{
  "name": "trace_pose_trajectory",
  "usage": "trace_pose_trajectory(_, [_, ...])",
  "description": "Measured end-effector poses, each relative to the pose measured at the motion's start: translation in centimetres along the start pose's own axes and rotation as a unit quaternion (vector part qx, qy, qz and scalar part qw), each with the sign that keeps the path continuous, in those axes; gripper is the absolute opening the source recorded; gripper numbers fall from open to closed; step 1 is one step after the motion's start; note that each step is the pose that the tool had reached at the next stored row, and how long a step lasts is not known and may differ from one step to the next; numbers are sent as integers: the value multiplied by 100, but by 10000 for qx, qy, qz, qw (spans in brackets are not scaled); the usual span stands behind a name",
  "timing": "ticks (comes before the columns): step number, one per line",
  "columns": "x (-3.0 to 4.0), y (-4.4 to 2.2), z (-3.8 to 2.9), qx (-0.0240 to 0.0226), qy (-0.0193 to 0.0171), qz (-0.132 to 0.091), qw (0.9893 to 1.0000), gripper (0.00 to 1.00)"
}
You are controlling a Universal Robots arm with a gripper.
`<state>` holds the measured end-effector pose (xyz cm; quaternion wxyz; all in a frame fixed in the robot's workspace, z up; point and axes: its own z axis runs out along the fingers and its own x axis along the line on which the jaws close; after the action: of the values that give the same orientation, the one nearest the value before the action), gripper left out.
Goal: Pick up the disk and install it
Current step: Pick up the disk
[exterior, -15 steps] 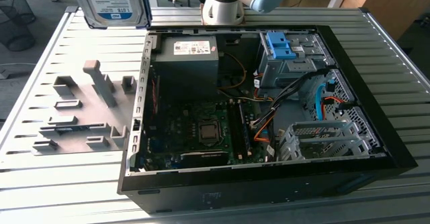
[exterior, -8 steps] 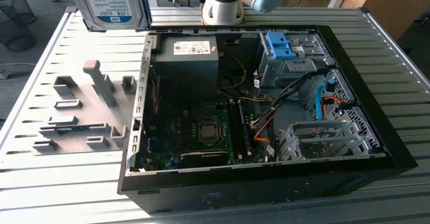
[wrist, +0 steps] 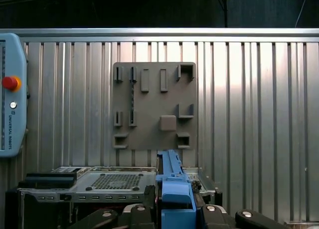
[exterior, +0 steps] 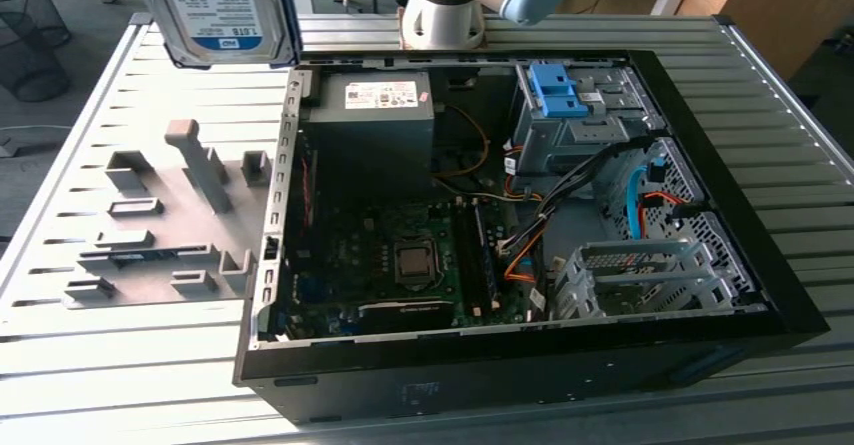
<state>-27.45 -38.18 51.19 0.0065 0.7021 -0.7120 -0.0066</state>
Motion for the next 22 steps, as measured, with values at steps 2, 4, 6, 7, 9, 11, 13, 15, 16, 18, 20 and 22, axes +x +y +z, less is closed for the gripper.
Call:
trace_pose_trajectory(2, [0, -20, 0, 0, 0, 0, 10000, 36])
trace_pose_trajectory(4, [0, -44, -1, 0, 0, 0, 10000, 36])
trace_pose_trajectory(6, [-1, -69, -1, 0, 0, 0, 10000, 36])
trace_pose_trajectory(7, [-1, -84, -2, 0, 0, 0, 10000, 36])
trace_pose_trajectory(9, [-1, -114, -2, 0, 0, 0, 10000, 36])
trace_pose_trajectory(11, [-2, -140, -3, 0, 0, 0, 10000, 36])
trace_pose_trajectory(13, [-2, -164, -3, 0, 0, 0, 10000, 36])
trace_pose_trajectory(15, [-2, -189, -4, 0, 0, 0, 10000, 36])
trace_pose_trajectory(16, [-3, -200, -4, 0, 0, 0, 10000, 36])
trace_pose_trajectory(18, [-3, -230, -4, 0, 0, 0, 10000, 36])
trace_pose_trajectory(20, [-4, -261, -5, 0, 0, 0, 10000, 36])
trace_pose_trajectory(22, [-4, -292, -5, 0, 0, 0, 10000, 36])
